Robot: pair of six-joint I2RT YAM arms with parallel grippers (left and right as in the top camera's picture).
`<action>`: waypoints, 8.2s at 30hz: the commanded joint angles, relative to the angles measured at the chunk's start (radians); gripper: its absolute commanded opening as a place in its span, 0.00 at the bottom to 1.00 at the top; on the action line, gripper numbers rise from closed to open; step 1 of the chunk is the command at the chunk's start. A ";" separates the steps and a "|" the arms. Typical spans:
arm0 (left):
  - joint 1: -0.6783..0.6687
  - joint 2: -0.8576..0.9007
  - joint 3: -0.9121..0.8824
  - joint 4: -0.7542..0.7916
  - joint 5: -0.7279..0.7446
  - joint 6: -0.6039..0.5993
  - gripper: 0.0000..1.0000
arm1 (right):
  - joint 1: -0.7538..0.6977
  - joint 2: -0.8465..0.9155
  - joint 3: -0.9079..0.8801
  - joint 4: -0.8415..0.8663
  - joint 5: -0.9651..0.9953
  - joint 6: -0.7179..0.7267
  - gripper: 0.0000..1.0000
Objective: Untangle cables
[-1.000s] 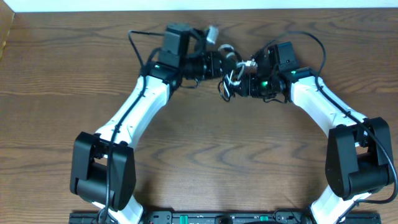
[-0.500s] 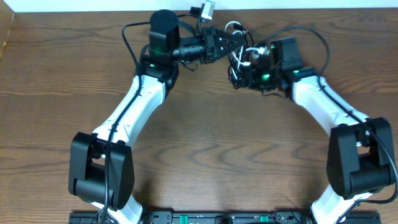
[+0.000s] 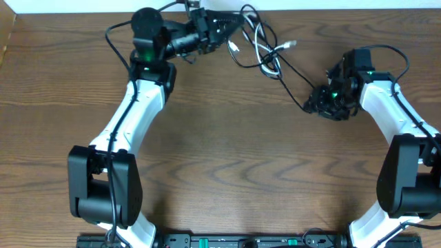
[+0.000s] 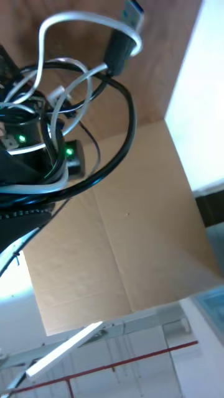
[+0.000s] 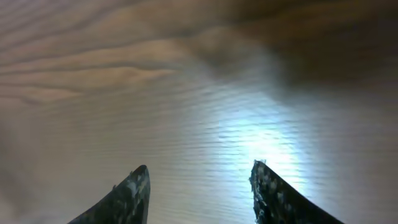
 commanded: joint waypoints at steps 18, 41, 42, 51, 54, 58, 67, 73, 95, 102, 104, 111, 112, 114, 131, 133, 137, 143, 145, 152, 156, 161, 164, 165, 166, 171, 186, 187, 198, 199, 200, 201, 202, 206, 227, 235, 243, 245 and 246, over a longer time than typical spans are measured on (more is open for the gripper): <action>-0.048 -0.015 0.008 -1.101 -0.176 0.915 0.07 | -0.016 -0.004 -0.006 -0.081 -0.109 -0.280 0.60; -0.228 0.070 -0.002 -1.196 -0.772 1.040 0.77 | 0.007 -0.068 -0.006 0.042 -0.363 -0.251 0.77; -0.239 0.080 -0.002 -1.193 -0.814 1.040 0.77 | 0.012 -0.068 -0.006 0.044 -0.364 -0.251 0.77; -0.236 0.090 0.013 -1.227 -1.025 1.039 0.67 | 0.063 -0.068 -0.006 0.046 -0.327 -0.251 0.80; -0.185 0.082 0.051 -1.295 -0.990 1.032 0.68 | 0.069 -0.068 -0.006 0.079 -0.327 -0.251 0.80; -0.131 0.021 0.071 -1.327 -0.956 1.033 0.77 | 0.069 -0.068 -0.006 0.085 -0.319 -0.251 0.81; -0.161 0.023 0.071 -1.210 -0.792 1.033 0.85 | 0.069 -0.068 -0.006 0.092 -0.308 -0.274 0.84; -0.251 0.108 0.071 -1.149 -0.812 1.059 0.85 | 0.071 -0.068 -0.006 0.088 -0.308 -0.274 0.85; -0.284 0.338 0.064 -1.164 -0.919 0.874 0.19 | 0.072 -0.068 -0.006 0.077 -0.278 -0.281 0.86; -0.287 0.212 0.065 -1.200 -0.860 0.863 0.08 | 0.078 -0.077 -0.006 0.116 -0.378 -0.281 0.35; -0.286 0.115 0.065 -1.184 -0.777 0.862 0.07 | 0.105 -0.116 -0.006 0.177 -0.408 -0.257 0.41; -0.280 -0.038 0.065 -1.184 -0.609 0.826 0.07 | 0.189 -0.214 -0.006 0.273 -0.269 -0.089 0.49; -0.275 -0.047 0.065 -1.172 -0.594 0.786 0.07 | 0.203 -0.216 -0.006 0.277 -0.227 -0.027 0.48; -0.260 -0.053 0.065 -1.135 -0.538 0.724 0.07 | 0.222 -0.214 -0.006 0.296 -0.210 0.045 0.47; -0.202 -0.053 0.065 -0.825 -0.177 0.439 0.07 | 0.358 -0.062 -0.016 0.421 -0.105 0.326 0.38; -0.187 -0.053 0.065 -0.781 -0.135 0.414 0.08 | 0.361 -0.038 -0.016 0.418 -0.106 0.326 0.38; -0.116 -0.055 0.065 -0.670 -0.054 0.330 0.07 | 0.359 0.011 -0.016 0.328 -0.076 0.325 0.36; 0.006 -0.101 0.065 -0.523 -0.016 0.245 0.08 | 0.324 0.048 -0.024 0.224 -0.038 0.277 0.35; 0.054 -0.126 0.065 -0.500 -0.017 0.245 0.07 | 0.303 0.050 -0.031 0.196 -0.033 0.248 0.36; 0.204 -0.184 0.065 -0.500 -0.003 0.245 0.07 | 0.240 0.050 -0.033 0.074 0.004 0.071 0.58; 0.230 -0.184 0.065 -0.501 0.003 0.250 0.07 | 0.199 0.050 -0.033 -0.019 0.103 0.026 0.73; 0.230 -0.183 0.065 -0.570 -0.008 0.332 0.07 | 0.132 0.050 -0.032 -0.074 0.095 -0.121 0.79; 0.211 -0.183 0.065 -0.708 -0.037 0.441 0.07 | 0.129 0.042 -0.031 -0.068 -0.126 -0.316 0.77; 0.198 -0.183 0.065 -0.749 -0.053 0.478 0.07 | 0.136 0.033 -0.027 -0.068 -0.174 -0.344 0.77; 0.172 -0.183 0.065 -0.825 -0.095 0.550 0.07 | 0.151 0.010 -0.016 -0.066 -0.228 -0.364 0.78; 0.080 -0.183 0.065 -1.021 -0.275 0.724 0.07 | 0.168 -0.086 0.033 -0.029 -0.365 -0.331 0.79; -0.296 -0.050 0.064 -1.237 -0.572 1.135 0.52 | -0.093 -0.197 0.037 -0.032 -0.150 -0.096 0.76; -0.309 -0.040 0.064 -1.235 -0.572 1.159 0.54 | -0.104 -0.197 0.037 -0.041 -0.150 -0.105 0.75; -0.577 0.231 0.065 -0.956 -0.608 1.419 0.67 | -0.150 -0.197 0.036 -0.097 -0.124 -0.135 0.75; -0.592 0.242 0.065 -0.956 -0.621 1.428 0.67 | -0.150 -0.197 0.036 -0.100 -0.124 -0.135 0.75; -0.619 0.264 0.064 -0.958 -0.668 1.453 0.67 | -0.150 -0.197 0.036 -0.105 -0.123 -0.135 0.74; -0.638 0.281 0.065 -0.958 -0.712 1.460 0.67 | -0.150 -0.197 0.036 -0.108 -0.120 -0.135 0.75; -0.655 0.297 0.065 -0.956 -0.761 1.462 0.67 | -0.150 -0.197 0.036 -0.109 -0.119 -0.135 0.75; -0.679 0.332 0.064 -0.957 -0.869 1.463 0.58 | -0.150 -0.197 0.036 -0.115 -0.120 -0.135 0.74; -0.637 0.212 0.121 -1.240 -0.969 1.386 0.07 | -0.094 -0.197 0.035 -0.123 -0.120 -0.161 0.75; -0.399 -0.090 0.124 -1.211 -0.617 1.182 0.07 | -0.064 -0.197 0.035 -0.045 -0.156 -0.116 0.74; -0.204 -0.114 0.124 -1.038 -0.179 0.925 0.07 | -0.006 -0.197 0.035 0.173 -0.531 -0.115 0.72; -0.189 -0.114 0.124 -1.004 -0.131 0.894 0.08 | 0.032 -0.197 0.035 0.239 -0.558 -0.094 0.72; -0.182 -0.114 0.124 -0.998 -0.117 0.875 0.07 | 0.057 -0.197 0.035 0.286 -0.566 -0.068 0.72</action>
